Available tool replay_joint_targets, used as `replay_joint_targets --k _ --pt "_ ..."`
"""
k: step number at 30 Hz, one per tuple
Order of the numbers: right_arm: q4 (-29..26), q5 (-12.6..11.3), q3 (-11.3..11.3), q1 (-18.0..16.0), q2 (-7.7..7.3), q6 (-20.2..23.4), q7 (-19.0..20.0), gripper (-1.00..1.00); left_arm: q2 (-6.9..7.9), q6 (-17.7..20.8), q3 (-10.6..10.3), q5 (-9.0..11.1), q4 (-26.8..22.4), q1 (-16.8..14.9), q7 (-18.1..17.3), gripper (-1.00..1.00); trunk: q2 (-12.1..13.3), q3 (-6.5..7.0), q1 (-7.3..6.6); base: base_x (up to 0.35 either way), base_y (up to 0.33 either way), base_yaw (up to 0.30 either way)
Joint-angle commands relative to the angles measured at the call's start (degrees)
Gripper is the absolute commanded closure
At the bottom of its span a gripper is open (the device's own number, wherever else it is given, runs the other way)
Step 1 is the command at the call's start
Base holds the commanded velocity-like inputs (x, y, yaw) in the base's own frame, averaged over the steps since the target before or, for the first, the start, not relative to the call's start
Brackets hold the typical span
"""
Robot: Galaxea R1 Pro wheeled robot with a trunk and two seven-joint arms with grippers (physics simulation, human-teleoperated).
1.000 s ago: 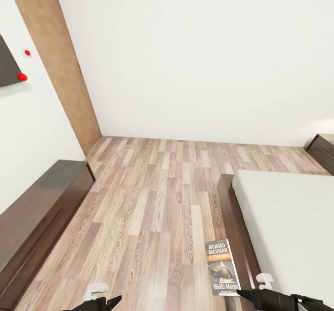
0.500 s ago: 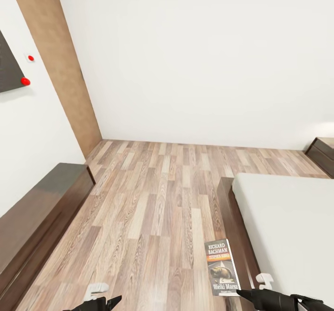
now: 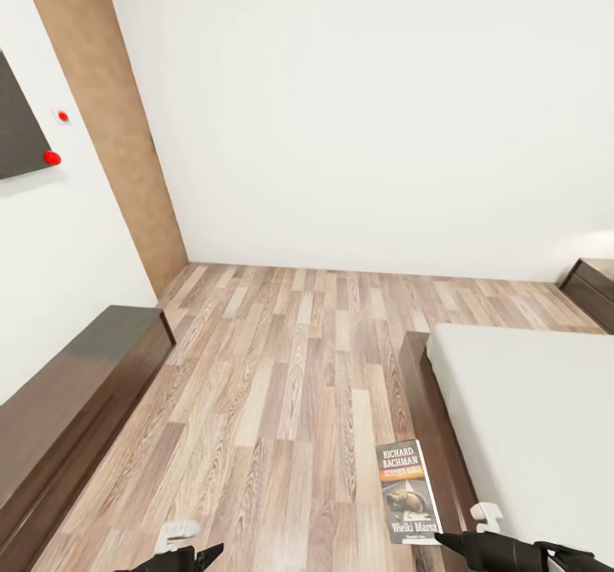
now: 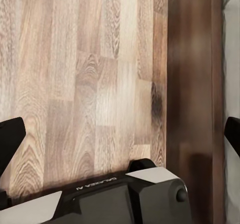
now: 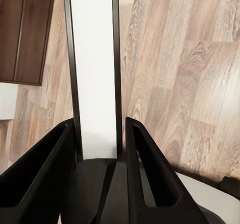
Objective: In the bedroom, move the book from the bed onto either nightstand, and place the two sandals side by side next to the bed.
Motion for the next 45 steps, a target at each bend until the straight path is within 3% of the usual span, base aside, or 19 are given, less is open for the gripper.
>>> replay_joint_targets --k 1,45 --pt "0.0 -0.6 0.5 0.0 -0.02 0.2 0.2 1.00 0.01 -0.3 0.1 -0.1 0.1 -0.1 -0.2 -1.00 -0.1 -0.02 0.04 0.000 0.000 0.000" --pt "0.0 -0.6 0.5 0.0 -0.02 0.3 0.2 1.00 0.00 -0.3 0.1 -0.1 0.1 -0.1 -0.3 -1.00 -0.1 3.20 0.04 0.000 0.000 0.000"
